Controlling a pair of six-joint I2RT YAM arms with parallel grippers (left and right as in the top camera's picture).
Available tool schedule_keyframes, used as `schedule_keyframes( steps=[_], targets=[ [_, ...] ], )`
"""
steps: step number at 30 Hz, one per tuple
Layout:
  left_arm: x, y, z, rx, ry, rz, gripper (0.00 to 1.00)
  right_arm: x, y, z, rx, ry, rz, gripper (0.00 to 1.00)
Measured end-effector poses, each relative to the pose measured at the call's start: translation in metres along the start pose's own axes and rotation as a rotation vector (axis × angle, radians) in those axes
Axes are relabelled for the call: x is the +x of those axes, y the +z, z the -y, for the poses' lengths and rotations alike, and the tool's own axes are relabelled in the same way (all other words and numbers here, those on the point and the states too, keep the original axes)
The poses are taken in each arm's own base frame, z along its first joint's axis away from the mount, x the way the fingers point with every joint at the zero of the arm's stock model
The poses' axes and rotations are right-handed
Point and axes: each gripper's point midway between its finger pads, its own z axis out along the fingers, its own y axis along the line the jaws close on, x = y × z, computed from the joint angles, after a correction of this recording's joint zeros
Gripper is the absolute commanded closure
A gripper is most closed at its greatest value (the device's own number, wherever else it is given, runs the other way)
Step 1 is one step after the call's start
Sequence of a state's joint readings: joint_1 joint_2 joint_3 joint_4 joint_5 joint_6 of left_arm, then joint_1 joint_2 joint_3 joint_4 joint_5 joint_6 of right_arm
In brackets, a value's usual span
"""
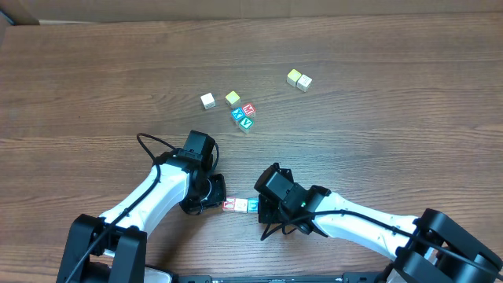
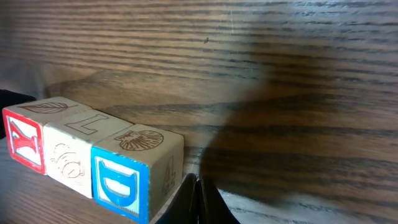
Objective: Flip 3 blocks
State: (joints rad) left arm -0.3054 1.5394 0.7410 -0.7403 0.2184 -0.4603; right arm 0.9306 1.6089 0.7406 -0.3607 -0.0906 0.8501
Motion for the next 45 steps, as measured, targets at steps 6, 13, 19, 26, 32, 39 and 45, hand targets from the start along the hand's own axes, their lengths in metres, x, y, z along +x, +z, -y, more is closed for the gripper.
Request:
schedule_keyframes(
  steps=[6,13,19,26,32,39,45],
  targets=[
    [0.002,0.0,0.001,0.008,0.0,-0.008,0.96,-0.003,0.0,-0.006,-0.024,-0.022,0.011,0.96],
    [0.006,0.0,0.005,0.032,0.051,-0.028,0.96,-0.004,0.0,-0.007,-0.028,-0.039,0.013,0.96],
    [0.01,0.0,0.004,0.029,0.092,-0.045,0.96,-0.004,0.0,-0.007,-0.027,-0.043,0.013,0.96],
    [0.013,0.0,0.004,0.033,0.114,-0.056,0.96,-0.004,0.0,-0.007,-0.027,-0.043,0.013,0.96],
    [0.012,0.0,0.004,0.034,0.119,-0.053,0.95,-0.004,0.0,-0.007,-0.03,-0.051,0.015,0.96],
    [0.011,0.0,0.004,0.035,0.143,-0.051,0.96,-0.005,0.0,-0.008,-0.033,-0.091,0.02,0.96],
    [0.011,0.0,0.004,0.036,0.173,-0.05,0.96,-0.006,0.0,-0.009,-0.039,-0.122,0.026,0.96]
  ],
)
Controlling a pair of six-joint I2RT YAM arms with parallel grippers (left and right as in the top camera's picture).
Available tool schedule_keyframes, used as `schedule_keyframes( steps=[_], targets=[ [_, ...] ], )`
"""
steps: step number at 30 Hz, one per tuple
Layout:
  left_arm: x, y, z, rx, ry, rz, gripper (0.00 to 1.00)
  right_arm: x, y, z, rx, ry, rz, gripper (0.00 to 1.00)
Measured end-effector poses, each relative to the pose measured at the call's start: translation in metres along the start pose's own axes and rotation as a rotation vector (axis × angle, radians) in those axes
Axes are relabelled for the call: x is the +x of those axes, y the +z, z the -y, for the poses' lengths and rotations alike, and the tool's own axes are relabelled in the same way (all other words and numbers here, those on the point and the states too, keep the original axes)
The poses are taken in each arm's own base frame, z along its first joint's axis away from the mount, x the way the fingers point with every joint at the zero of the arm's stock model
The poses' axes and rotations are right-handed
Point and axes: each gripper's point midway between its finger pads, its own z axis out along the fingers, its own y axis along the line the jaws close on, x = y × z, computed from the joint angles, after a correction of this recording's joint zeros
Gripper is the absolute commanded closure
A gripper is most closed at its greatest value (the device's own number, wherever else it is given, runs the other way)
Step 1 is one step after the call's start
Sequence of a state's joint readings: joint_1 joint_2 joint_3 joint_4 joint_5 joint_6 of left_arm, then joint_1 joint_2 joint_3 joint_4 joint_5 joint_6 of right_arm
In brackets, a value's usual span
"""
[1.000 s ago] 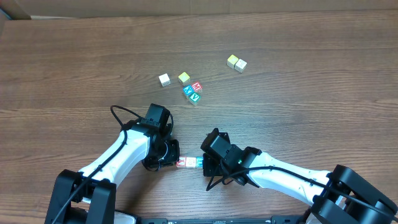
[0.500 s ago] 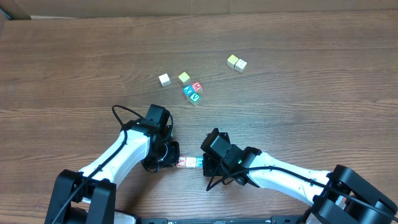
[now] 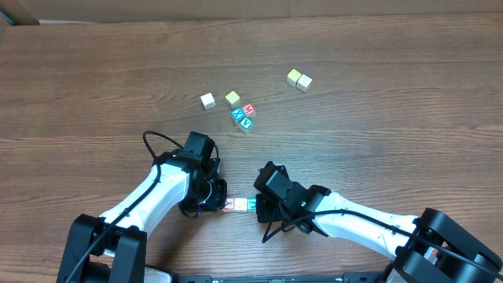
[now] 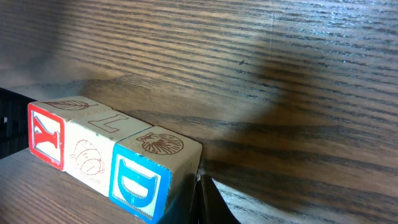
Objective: Flip 3 blocks
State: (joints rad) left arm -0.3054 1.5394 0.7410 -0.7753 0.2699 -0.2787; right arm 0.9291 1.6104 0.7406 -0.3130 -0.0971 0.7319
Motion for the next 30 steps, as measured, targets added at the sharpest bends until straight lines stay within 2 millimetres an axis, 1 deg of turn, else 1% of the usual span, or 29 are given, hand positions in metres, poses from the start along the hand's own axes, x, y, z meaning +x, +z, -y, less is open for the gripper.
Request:
schedule_keyframes(
  steps=[9,21,30],
  targets=[
    [-0.001,0.0,0.002,0.008,0.026,0.005,0.96,-0.001,0.0,0.001,-0.001,0.002,0.0,0.96],
    [-0.005,0.0,0.01,0.052,0.033,0.017,0.96,-0.015,-0.002,0.012,0.006,0.049,0.023,0.96],
    [-0.011,0.0,0.011,0.061,0.005,0.036,0.96,-0.016,-0.002,0.013,0.009,0.053,0.026,0.96]
  ],
)
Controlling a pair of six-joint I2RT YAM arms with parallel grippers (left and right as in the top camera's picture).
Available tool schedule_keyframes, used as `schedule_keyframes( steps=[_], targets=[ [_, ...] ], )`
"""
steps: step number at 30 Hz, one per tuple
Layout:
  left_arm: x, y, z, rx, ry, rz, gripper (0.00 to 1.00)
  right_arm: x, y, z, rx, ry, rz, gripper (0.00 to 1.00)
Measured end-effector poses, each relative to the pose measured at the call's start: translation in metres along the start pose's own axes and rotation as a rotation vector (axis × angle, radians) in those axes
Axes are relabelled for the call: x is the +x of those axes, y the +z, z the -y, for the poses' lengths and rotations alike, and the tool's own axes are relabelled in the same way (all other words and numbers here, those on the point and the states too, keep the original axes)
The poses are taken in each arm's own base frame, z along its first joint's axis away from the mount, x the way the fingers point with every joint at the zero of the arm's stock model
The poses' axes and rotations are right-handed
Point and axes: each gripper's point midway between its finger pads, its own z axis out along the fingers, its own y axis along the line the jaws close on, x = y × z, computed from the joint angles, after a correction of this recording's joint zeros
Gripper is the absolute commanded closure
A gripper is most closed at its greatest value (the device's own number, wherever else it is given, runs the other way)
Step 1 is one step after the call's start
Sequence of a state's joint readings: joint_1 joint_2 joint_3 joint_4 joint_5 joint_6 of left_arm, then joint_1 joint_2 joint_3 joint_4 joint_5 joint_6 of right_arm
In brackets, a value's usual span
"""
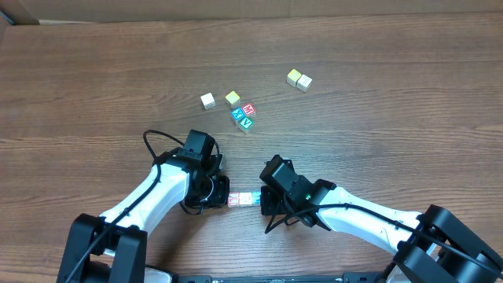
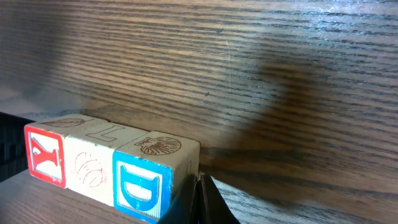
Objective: Flip 3 blocks
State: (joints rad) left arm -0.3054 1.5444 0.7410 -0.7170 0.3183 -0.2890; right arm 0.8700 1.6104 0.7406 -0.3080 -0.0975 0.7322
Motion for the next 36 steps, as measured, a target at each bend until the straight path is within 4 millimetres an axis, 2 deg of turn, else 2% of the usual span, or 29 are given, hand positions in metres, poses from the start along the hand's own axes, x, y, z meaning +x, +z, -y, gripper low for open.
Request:
schedule_keyframes(
  steps=[5,10,26,36],
  targets=[
    [0.003,0.011,-0.003,-0.002,-0.026,-0.042,0.96,0.0,0.0,0.0,0.002,0.001,0.002,0.96],
    [0.0,0.014,0.0,0.029,-0.054,-0.068,0.96,-0.003,0.0,0.003,0.011,0.007,0.012,0.96],
    [-0.002,0.016,0.009,0.078,-0.056,-0.079,0.96,-0.018,-0.002,0.016,0.025,0.056,0.037,0.96],
    [-0.001,0.016,0.01,0.078,-0.058,-0.09,0.96,-0.017,-0.002,0.016,0.022,0.059,0.029,0.96]
  ],
)
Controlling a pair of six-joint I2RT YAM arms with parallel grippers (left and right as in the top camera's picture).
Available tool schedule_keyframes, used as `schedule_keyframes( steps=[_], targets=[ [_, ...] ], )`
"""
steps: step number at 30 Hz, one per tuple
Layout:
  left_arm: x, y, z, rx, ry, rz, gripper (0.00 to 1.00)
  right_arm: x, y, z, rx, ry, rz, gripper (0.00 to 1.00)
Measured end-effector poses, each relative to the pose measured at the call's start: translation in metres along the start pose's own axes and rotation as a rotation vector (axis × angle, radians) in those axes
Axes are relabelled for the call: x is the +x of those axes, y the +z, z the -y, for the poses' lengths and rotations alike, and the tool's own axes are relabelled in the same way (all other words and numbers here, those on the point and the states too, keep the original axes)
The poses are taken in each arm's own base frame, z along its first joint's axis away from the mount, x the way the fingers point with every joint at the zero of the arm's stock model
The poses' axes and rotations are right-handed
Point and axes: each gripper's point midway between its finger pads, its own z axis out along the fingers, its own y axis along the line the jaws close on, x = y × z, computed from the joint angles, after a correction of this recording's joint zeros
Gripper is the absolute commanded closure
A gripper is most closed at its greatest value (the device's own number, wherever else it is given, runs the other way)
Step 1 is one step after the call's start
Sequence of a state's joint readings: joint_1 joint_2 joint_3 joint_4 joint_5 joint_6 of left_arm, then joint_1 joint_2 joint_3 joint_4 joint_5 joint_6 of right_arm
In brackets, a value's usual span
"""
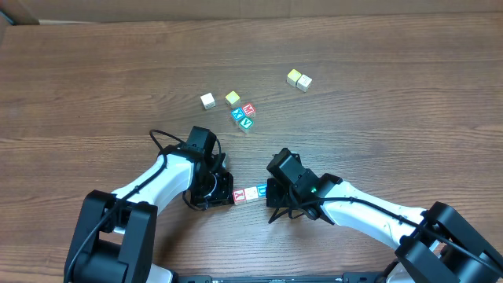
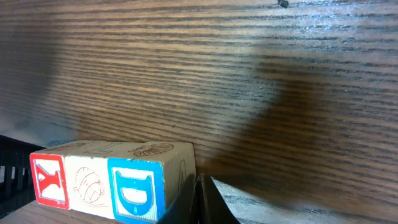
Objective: Flip 3 blocks
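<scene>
Three blocks form a tight row on the table: a red Y block (image 2: 48, 180), a pale picture block (image 2: 87, 183) and a blue D block (image 2: 135, 190). The overhead view shows the same row (image 1: 250, 193) between the two arms. My right gripper (image 2: 200, 202) is shut, its tips pressed against the outer end of the blue D block. My left gripper (image 1: 221, 189) sits against the red end of the row; its jaws are hidden under the wrist. A black part of it shows at the left edge of the right wrist view.
Loose blocks lie farther back: a white one (image 1: 207, 101), a yellow-green one (image 1: 233, 98), a red, blue and green cluster (image 1: 244, 115), and a pale pair (image 1: 299, 79) at the back right. The surface is dark wood table (image 1: 377, 118).
The row and both grippers at its ends have shifted a little farther back and to the right. In the right wrist view the top faces look thinner and the front faces squarer.
The row of three lay near the front edge with a gripper at each end, the right one shut against the blue block. At each later moment the row stood slightly farther back, still held between both grippers, with the Y, picture and D faces toward the wrist camera.
</scene>
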State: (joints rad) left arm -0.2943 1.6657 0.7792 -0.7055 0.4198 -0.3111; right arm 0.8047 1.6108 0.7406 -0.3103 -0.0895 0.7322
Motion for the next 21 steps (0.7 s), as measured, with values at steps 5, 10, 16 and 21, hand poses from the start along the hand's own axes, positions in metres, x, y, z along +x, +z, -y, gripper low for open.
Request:
schedule_keyframes(
  steps=[5,10,16,21],
  targets=[
    [0.006,0.002,0.002,-0.005,0.002,-0.026,0.96,0.002,0.003,0.003,0.01,0.002,-0.012,0.96],
    [0.012,0.003,0.004,0.007,-0.011,-0.052,0.96,0.001,0.005,0.004,0.011,0.006,-0.012,0.96],
    [0.018,0.005,0.005,0.02,-0.038,-0.08,0.96,0.0,0.005,0.003,0.008,0.006,-0.006,0.96],
    [0.023,0.006,0.006,0.03,-0.053,-0.1,0.96,-0.003,0.006,0.002,0.004,0.005,0.005,0.96]
  ],
)
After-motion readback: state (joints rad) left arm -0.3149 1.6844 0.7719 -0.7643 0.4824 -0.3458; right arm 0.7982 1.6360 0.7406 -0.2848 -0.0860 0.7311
